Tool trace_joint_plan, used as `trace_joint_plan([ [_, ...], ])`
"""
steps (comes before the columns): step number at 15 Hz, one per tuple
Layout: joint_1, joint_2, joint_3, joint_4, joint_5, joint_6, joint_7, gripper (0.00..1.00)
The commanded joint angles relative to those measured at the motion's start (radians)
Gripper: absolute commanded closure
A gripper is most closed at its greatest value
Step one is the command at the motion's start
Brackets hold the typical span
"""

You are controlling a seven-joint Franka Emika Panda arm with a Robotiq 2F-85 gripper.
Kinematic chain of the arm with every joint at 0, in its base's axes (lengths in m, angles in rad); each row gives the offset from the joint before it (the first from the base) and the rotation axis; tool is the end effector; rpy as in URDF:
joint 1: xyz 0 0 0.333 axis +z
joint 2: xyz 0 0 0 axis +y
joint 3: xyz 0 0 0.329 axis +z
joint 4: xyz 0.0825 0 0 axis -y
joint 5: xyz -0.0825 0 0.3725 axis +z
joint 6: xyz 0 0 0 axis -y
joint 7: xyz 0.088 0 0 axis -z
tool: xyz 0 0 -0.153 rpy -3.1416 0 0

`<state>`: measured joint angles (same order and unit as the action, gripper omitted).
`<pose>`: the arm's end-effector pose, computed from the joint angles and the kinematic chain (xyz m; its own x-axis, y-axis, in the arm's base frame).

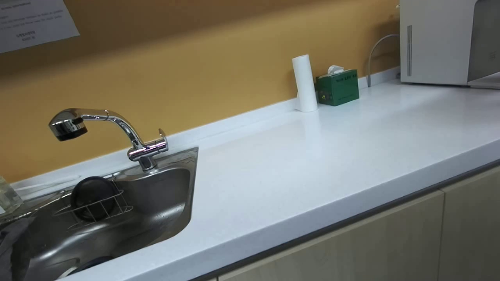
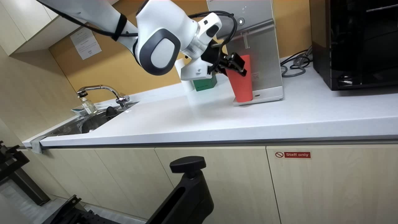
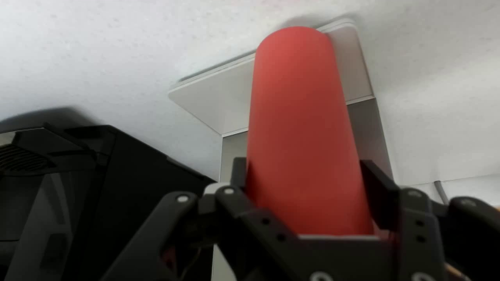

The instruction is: Put the cup on the water dispenser

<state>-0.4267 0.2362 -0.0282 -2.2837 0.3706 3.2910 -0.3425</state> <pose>0.5261 -0.3011 0.3264 0.6410 -0.3349 0.6907 -0.4871 -0.8729 0.0288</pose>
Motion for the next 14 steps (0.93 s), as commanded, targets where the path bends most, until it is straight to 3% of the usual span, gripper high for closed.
trace_joint_plan([
  [1,-0.072,0.052,0.056,0.054,-0.015,0.033,-0.007,0.54],
  [11,-0.200,0.125,0.181,0.115,-0.087,0.081,-0.010,0.54],
  [12,-0.205,0.130,0.184,0.120,-0.092,0.081,-0.012,0.07],
  [14,-0.217,0.130,0.194,0.119,-0.100,0.078,-0.016,0.02],
])
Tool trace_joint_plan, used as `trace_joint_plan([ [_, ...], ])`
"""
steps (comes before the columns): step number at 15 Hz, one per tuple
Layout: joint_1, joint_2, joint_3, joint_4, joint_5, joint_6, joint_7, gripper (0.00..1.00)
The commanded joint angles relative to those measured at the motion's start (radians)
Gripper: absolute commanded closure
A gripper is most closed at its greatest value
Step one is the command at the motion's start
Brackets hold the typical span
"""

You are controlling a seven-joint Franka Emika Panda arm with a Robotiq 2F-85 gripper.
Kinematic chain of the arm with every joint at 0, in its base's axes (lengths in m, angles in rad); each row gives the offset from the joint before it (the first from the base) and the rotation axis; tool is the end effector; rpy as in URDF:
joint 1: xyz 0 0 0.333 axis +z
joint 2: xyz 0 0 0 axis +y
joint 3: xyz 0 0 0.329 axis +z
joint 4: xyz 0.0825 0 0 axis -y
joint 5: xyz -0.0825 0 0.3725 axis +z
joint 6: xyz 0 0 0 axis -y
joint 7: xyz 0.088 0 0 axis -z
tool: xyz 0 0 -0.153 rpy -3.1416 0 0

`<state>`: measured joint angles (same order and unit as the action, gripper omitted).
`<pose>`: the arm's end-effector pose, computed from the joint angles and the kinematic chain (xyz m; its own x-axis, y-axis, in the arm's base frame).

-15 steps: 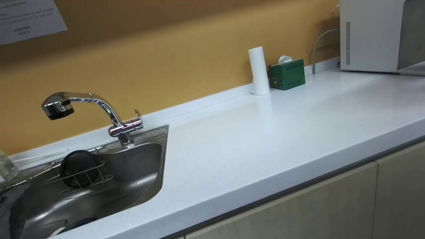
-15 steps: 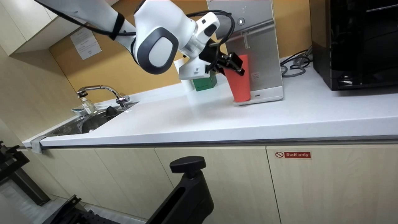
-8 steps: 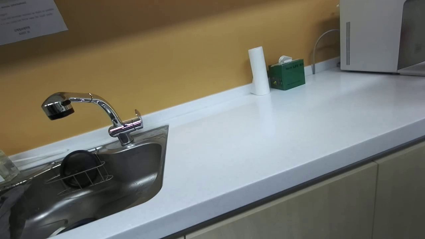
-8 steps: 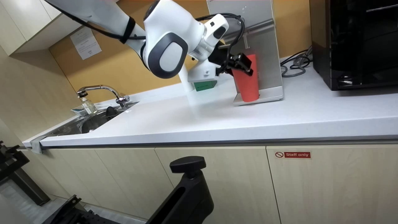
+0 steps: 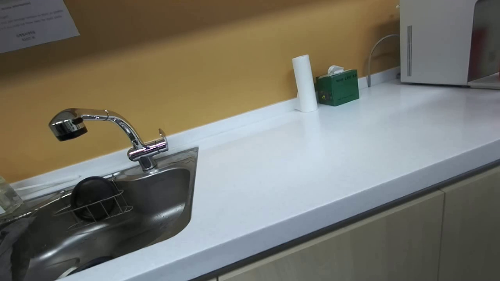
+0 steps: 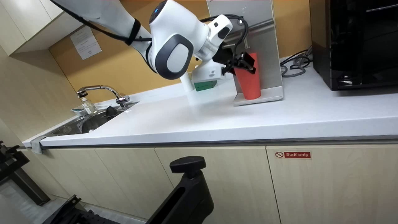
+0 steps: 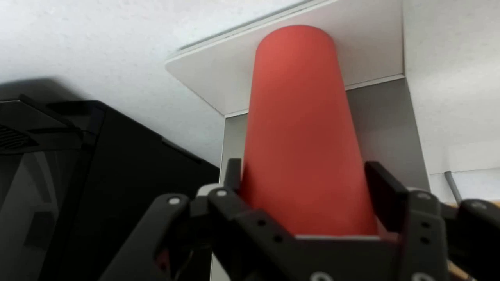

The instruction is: Put the cup on the water dispenser

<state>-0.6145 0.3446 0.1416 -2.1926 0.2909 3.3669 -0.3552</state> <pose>0.5488 -0.3243 0.3143 0.6206 -0.2831 0.7313 -0.4609 -0.8861 0.0481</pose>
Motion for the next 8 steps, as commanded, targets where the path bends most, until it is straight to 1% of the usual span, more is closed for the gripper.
trace_joint_plan([
  [1,-0.029,0.020,0.024,0.024,-0.020,0.002,-0.007,0.00],
  [4,-0.007,-0.004,-0.002,-0.004,-0.021,0.000,-0.027,0.00],
  [8,-0.013,-0.042,0.005,-0.030,-0.024,-0.057,-0.054,0.00],
])
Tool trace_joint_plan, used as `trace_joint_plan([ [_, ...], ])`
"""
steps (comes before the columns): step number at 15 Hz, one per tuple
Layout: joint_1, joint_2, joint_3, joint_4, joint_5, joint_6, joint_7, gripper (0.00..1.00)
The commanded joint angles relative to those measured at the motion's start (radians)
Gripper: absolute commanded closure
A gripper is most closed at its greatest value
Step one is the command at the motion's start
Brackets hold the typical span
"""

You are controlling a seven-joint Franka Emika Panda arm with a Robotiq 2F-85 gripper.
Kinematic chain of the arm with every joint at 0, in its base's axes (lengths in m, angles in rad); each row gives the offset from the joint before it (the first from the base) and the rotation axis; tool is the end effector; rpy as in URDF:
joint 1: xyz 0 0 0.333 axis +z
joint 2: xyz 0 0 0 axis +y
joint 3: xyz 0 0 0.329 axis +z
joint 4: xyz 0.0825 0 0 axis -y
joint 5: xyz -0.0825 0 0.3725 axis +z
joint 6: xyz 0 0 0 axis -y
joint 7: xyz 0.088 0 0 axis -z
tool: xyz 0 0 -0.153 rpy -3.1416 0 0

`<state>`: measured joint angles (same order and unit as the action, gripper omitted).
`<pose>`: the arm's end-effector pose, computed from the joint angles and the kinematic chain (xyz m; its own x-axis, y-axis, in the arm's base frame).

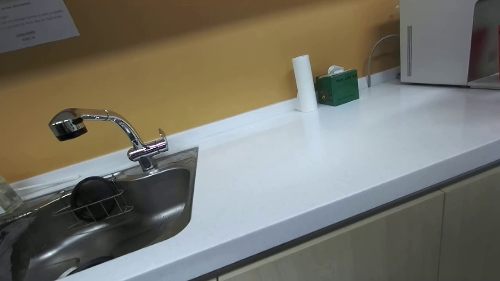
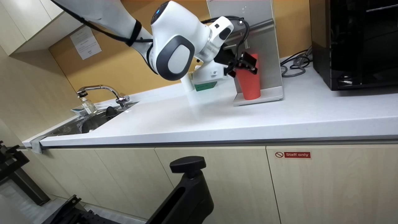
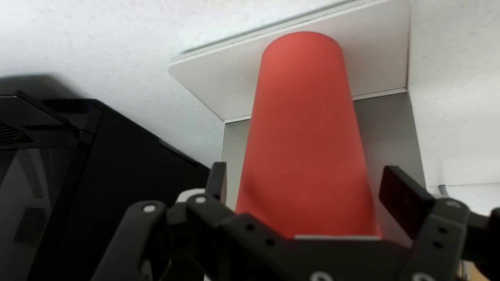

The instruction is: Put the cup on the water dispenser

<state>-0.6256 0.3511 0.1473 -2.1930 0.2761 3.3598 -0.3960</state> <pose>0.5478 -0.3256 0.3093 0.6503 -0.2434 0.7197 -0.4271 -0.9005 0.0814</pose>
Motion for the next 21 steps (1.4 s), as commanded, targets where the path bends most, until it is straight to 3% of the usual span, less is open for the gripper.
trace_joint_plan([
  [1,-0.006,-0.059,0.006,-0.036,-0.012,-0.071,-0.020,0.00],
  [3,-0.011,-0.091,0.012,-0.051,-0.019,-0.155,-0.041,0.00],
  [5,0.032,-0.123,-0.042,-0.072,-0.018,-0.199,-0.044,0.00],
  [8,0.135,-0.199,-0.182,-0.137,-0.071,-0.237,-0.001,0.00],
  [10,0.195,-0.249,-0.279,-0.180,-0.182,-0.267,0.047,0.00],
  [12,0.234,-0.310,-0.324,-0.210,-0.260,-0.354,0.053,0.00],
  [15,0.241,-0.399,-0.301,-0.244,-0.309,-0.488,0.032,0.00],
  [18,0.263,-0.449,-0.274,-0.259,-0.233,-0.586,-0.038,0.00],
  [19,0.300,-0.401,-0.334,-0.230,-0.278,-0.538,0.005,0.00],
  [21,0.314,-0.429,-0.326,-0.244,-0.263,-0.571,-0.009,0.00],
])
